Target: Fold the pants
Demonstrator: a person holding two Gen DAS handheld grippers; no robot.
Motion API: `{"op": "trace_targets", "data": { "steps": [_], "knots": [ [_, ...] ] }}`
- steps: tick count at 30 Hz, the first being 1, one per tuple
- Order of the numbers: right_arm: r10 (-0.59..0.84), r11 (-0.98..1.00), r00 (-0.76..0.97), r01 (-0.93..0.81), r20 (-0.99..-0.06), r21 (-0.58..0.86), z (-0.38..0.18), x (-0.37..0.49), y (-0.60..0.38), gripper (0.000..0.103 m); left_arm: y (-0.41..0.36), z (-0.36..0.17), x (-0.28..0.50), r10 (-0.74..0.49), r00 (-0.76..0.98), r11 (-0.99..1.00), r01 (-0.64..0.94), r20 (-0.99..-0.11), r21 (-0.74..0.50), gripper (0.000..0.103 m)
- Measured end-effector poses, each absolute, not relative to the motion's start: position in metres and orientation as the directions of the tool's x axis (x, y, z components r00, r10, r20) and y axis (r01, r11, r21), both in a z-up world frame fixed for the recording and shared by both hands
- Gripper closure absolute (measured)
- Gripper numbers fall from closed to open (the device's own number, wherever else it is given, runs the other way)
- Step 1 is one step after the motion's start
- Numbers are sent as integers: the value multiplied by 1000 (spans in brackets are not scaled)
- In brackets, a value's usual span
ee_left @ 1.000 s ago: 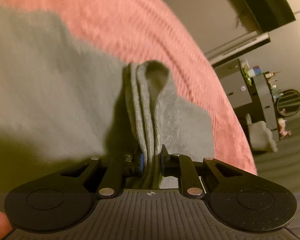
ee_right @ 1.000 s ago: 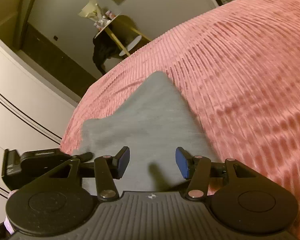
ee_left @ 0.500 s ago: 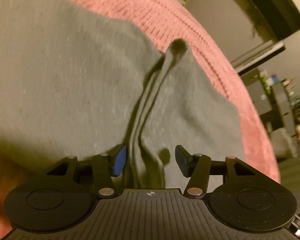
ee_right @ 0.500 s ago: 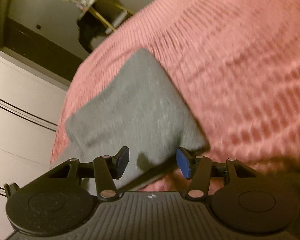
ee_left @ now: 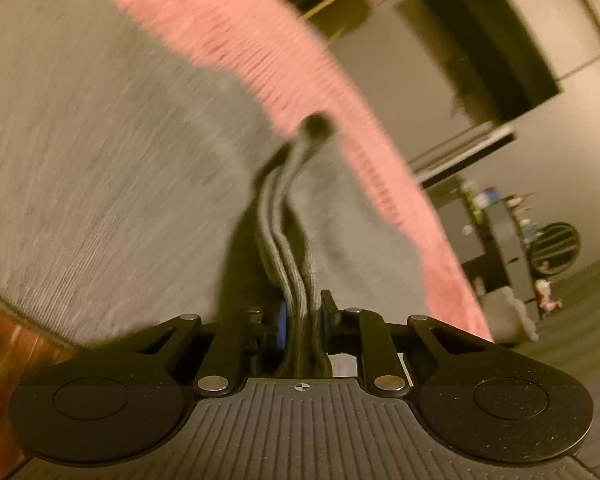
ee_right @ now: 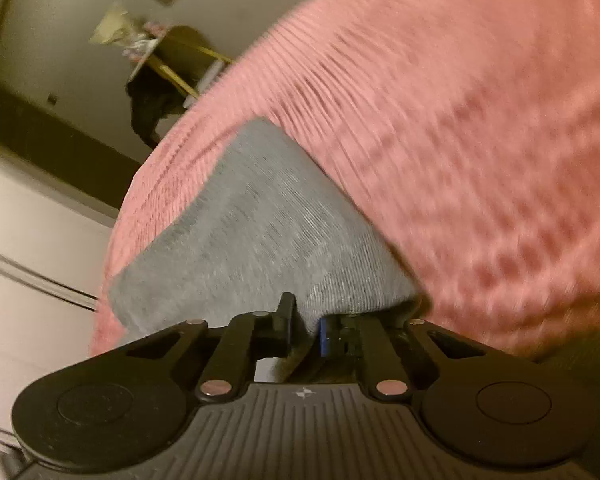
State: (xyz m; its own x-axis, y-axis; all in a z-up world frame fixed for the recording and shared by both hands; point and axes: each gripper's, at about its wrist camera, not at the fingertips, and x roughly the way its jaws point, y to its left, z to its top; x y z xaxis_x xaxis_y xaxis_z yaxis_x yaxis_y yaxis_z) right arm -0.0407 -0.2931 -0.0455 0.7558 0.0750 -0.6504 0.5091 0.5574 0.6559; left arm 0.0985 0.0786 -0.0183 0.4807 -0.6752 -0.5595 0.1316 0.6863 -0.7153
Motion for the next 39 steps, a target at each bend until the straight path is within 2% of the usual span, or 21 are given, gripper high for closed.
{"op": "trace_targets", "data": {
  "steps": [2,3,5,6,7,9,13,15,16,17,19,23,26,27,28,29,32,37,39],
  "knots": [
    [40,630,789,456,-613,629,-34,-44,-289,91,79,-4,88,-676,510,694,197,-532,-693,84],
    [25,666,788,446,-616,598,-31,-43,-289,91,77,-2,86,-663,514,714,213,-545,-667,83],
    [17,708,740,467,-673,531,-33,-37,-288,88,69,-8,87,-586,495,796,204,-641,-570,78],
    [21,716,699,489,-715,499,-38,-32,-288,86,65,-14,91,-517,478,848,171,-711,-502,80],
    [26,718,675,501,-737,484,-42,-30,-288,84,64,-22,96,-472,460,875,138,-752,-465,71],
    [32,734,667,490,-744,471,-36,-29,-286,81,76,-24,101,-508,466,839,78,-724,-538,69],
    [53,788,641,444,-765,427,-15,-36,-285,77,90,-12,105,-484,540,838,60,-689,-542,61],
    [75,803,669,399,-739,443,-4,-45,-289,77,89,-8,112,-507,538,823,69,-674,-564,56],
    [78,807,680,387,-729,447,0,-48,-290,78,83,-5,118,-517,534,819,82,-669,-568,50],
    [69,812,695,377,-716,445,3,-49,-292,77,76,-2,125,-525,530,819,102,-666,-564,45],
    [44,821,714,373,-699,433,7,-50,-292,77,61,1,135,-535,516,825,148,-669,-546,45],
    [50,825,751,340,-659,450,11,-40,-294,76,33,6,164,-516,491,851,196,-702,-488,37],
    [48,833,765,324,-642,448,-1,-27,-295,73,23,-9,189,-525,416,847,172,-743,-502,42],
    [48,830,764,328,-643,451,-9,-22,-295,73,20,-15,196,-547,385,833,164,-743,-528,48],
    [50,828,759,332,-649,452,-17,-19,-294,73,19,-20,201,-560,362,824,152,-745,-546,61],
    [52,827,750,338,-660,449,-28,-16,-292,72,17,-24,207,-566,339,820,135,-752,-556,69],
    [59,811,736,359,-674,462,-42,-11,-294,71,8,-21,209,-549,341,833,150,-763,-532,74],
    [84,782,747,360,-659,508,-46,-10,-302,71,-12,0,190,-435,430,897,283,-791,-340,79],
    [80,786,747,359,-660,503,-46,-10,-302,71,-16,11,184,-413,456,905,300,-788,-301,80]
  ]
}}
